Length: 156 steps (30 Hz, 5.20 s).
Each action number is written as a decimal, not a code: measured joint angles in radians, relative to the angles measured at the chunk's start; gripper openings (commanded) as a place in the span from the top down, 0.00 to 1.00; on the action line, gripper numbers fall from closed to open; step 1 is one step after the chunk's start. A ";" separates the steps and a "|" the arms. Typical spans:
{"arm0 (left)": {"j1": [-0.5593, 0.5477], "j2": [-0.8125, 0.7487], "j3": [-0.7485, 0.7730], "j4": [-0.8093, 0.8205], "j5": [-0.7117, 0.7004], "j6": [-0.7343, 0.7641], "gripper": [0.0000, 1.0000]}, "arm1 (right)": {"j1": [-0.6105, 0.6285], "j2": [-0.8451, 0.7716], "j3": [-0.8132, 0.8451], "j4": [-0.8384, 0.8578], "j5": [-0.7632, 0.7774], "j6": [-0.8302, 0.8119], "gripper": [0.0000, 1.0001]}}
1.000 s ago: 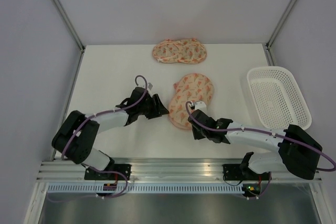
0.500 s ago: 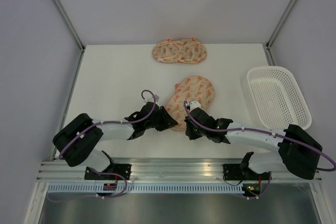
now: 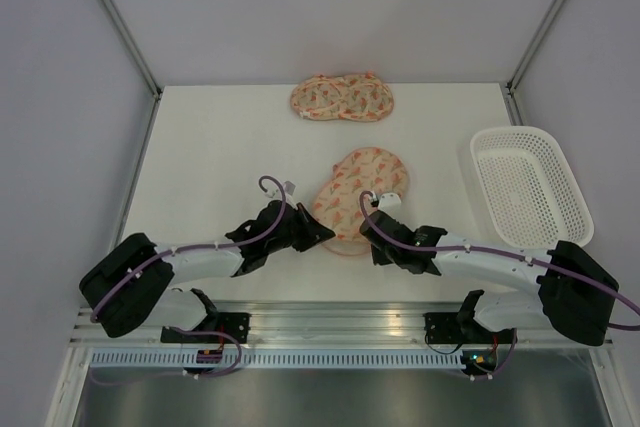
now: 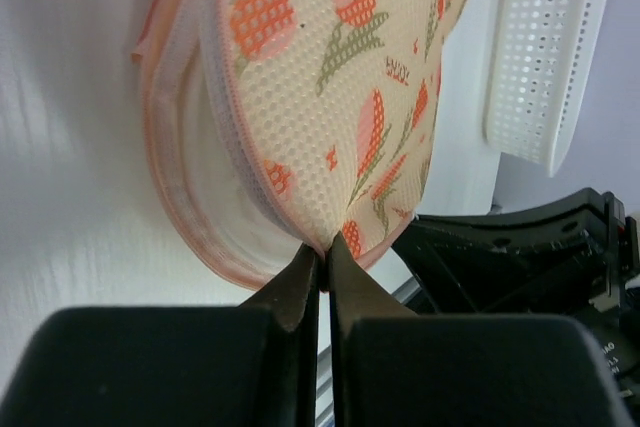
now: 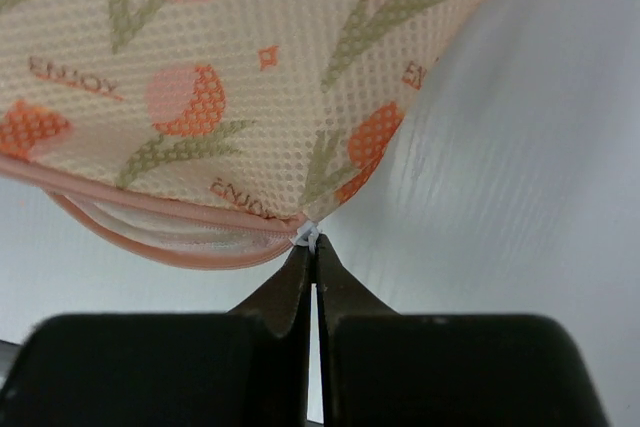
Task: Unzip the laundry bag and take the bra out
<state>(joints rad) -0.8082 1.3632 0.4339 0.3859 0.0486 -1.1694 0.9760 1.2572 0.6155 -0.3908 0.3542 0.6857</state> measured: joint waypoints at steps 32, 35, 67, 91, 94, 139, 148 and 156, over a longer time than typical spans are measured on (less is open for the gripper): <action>-0.394 0.183 0.377 -0.253 -0.190 0.062 0.50 | -0.001 -0.123 0.352 -0.352 0.370 0.057 0.02; -0.417 0.187 0.376 -0.258 -0.209 0.061 0.47 | -0.002 -0.100 0.375 -0.359 0.383 0.033 0.02; -0.490 -0.688 -0.054 -0.676 -0.726 -0.137 0.34 | -0.061 0.556 0.682 -0.133 -0.007 -0.272 0.50; -0.490 -0.710 -0.080 -0.706 -0.752 -0.173 0.35 | -0.064 0.340 0.667 -0.277 0.263 -0.210 1.00; -0.490 -0.683 -0.073 -0.708 -0.755 -0.172 0.33 | -0.101 0.243 0.643 -0.332 0.359 -0.167 0.99; -0.490 -0.543 0.008 -0.639 -0.757 -0.093 0.30 | -0.490 0.410 0.241 0.285 -0.517 -0.241 0.66; -0.490 -0.547 0.006 -0.639 -0.757 -0.093 0.30 | -0.491 0.349 0.237 0.283 -0.531 -0.244 0.99; -0.490 -0.546 0.006 -0.639 -0.757 -0.093 0.30 | -0.491 0.095 0.310 0.147 -0.512 -0.284 1.00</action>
<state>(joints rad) -1.2984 0.8169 0.4400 -0.2531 -0.7086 -1.2629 0.4850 1.3518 0.9253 -0.2440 -0.1581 0.4019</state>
